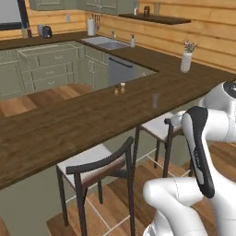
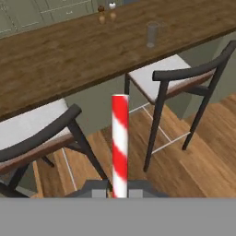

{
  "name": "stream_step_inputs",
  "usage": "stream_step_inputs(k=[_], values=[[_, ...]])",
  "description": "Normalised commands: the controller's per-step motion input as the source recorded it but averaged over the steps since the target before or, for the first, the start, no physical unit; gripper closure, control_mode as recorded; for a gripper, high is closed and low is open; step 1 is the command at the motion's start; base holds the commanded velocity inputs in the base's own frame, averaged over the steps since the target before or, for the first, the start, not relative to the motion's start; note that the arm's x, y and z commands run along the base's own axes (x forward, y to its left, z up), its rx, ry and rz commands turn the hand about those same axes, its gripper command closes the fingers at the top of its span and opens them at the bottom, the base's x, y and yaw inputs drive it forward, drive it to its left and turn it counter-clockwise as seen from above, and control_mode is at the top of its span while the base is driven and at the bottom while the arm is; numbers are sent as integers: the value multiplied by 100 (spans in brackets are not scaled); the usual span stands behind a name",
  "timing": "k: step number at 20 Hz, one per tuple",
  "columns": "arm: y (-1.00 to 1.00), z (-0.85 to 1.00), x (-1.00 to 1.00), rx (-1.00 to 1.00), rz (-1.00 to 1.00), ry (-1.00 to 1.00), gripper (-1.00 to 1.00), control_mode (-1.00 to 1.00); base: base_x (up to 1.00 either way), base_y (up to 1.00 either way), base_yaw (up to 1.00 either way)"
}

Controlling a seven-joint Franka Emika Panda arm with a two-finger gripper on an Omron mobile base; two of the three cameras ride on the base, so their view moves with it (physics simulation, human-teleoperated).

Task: Take a straw from the drawer in front and place it inside the glass cup on the dining counter.

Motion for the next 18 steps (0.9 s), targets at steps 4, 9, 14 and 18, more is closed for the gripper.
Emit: stream_step_inputs(k=[4,9,14,18], values=[[0,0,0,0,0,0,100,100,14,-100,32],[0,0,0,0,0,0,100,100,36,-99,35],[0,0,0,0,0,0,100,100,32,-97,40],[0,0,0,0,0,0,100,100,44,-70,32]])
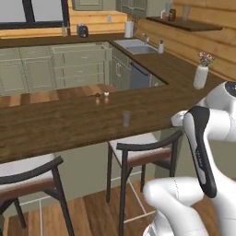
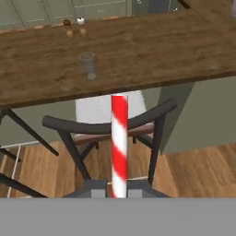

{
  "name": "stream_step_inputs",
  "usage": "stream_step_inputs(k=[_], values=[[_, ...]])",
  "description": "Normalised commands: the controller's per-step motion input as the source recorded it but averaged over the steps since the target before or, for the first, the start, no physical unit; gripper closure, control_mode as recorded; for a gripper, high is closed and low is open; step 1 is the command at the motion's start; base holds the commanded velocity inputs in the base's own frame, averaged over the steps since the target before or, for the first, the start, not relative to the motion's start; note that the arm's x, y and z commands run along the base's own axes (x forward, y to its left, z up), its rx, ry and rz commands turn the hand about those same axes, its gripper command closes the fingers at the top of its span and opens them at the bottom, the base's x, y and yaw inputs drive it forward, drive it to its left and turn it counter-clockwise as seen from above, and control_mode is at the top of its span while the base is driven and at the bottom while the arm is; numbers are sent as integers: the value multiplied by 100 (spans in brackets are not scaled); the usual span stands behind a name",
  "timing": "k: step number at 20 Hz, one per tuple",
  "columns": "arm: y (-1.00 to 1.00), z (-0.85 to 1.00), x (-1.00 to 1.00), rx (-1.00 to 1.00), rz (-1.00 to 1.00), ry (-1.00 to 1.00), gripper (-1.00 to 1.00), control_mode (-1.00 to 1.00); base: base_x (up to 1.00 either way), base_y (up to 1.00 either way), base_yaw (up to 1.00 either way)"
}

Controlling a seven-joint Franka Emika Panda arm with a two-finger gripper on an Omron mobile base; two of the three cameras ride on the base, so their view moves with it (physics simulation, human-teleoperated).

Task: Take a straw from the drawer in front and place it inside the glass cup on the dining counter.

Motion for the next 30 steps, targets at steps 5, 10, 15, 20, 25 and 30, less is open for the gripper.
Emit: stream_step_inputs(k=[5,10,15,20,25,30], values=[[0,0,0,0,0,0,100,100,74,-7,7],[0,0,0,0,0,0,100,100,83,0,0],[0,0,0,0,0,0,100,100,65,16,5],[2,72,2,15,24,-3,100,-100,0,0,0],[0,69,0,23,32,-11,100,-100,0,0,0],[0,38,1,24,32,-9,100,-100,0,0,0]])
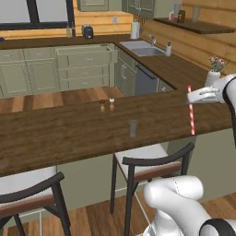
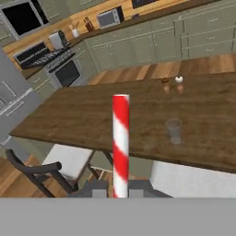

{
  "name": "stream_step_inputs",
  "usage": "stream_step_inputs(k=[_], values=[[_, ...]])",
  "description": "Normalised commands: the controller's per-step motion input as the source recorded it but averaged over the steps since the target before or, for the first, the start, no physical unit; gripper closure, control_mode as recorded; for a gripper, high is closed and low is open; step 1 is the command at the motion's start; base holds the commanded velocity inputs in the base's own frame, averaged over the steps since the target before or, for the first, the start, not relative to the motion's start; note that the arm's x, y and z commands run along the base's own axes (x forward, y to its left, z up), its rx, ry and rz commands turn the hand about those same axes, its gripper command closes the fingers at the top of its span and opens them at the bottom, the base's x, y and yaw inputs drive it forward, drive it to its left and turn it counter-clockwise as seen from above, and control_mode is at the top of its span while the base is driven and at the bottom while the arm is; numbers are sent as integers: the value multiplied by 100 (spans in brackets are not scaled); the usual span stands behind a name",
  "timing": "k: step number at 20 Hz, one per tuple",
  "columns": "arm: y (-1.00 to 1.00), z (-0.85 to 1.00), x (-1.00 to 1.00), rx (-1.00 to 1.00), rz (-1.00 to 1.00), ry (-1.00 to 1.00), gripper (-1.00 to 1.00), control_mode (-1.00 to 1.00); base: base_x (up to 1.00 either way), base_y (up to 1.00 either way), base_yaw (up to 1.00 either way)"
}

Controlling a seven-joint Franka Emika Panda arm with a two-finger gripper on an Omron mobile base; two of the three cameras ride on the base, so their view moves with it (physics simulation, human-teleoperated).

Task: Take a straw from the drawer in front and place it inside the glass cup on the dining counter.

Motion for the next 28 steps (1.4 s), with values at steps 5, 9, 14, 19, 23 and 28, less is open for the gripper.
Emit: stream_step_inputs(k=[5,9,14,19,23,28], values=[[6,5,1,19,29,-17,100,-100,0,0,0],[23,0,2,13,27,-30,100,-100,0,0,0],[36,0,10,7,24,-33,100,-100,0,0,0],[39,-1,57,0,21,-21,100,-100,0,0,0],[39,-21,76,-5,13,-3,100,-100,0,0,0],[10,-29,56,-11,6,-1,100,-100,0,0,0]])
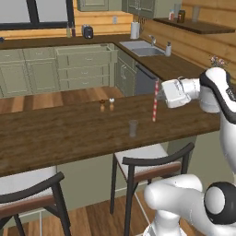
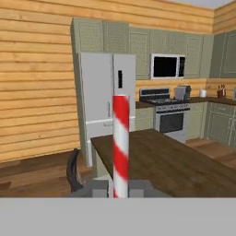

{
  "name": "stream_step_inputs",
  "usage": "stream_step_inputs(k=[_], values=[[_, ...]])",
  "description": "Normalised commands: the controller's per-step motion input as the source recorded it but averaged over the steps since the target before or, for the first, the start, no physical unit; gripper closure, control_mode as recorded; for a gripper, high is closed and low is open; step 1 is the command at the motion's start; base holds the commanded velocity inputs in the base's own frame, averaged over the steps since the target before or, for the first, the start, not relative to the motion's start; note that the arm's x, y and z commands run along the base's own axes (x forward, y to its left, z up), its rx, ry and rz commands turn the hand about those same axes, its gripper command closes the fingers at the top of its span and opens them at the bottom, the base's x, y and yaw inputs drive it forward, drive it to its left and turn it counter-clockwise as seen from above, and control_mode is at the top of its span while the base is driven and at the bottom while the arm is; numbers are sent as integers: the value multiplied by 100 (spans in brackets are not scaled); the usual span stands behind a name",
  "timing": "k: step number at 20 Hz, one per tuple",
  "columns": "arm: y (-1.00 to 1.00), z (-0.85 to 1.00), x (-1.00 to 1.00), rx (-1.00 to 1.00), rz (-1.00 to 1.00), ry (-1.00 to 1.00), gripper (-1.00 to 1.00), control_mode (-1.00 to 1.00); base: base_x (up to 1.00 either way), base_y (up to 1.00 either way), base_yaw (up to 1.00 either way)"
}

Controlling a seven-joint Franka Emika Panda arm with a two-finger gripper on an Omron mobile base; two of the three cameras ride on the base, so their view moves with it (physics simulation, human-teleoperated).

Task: Take a straw from the drawer in front and place it inside the glass cup on the dining counter.

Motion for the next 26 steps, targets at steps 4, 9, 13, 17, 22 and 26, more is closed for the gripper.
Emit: stream_step_inputs(k=[4,9,13,17,22,26], values=[[1,-36,49,-11,1,-9,100,-100,0,0,0],[0,-33,22,-4,0,-2,100,-100,0,0,0],[6,-24,24,0,0,0,100,-100,0,0,0],[12,-25,40,0,0,1,100,-100,0,0,0],[9,-29,52,0,0,1,100,-100,0,0,0],[0,-27,48,0,0,0,100,-100,0,0,0]])
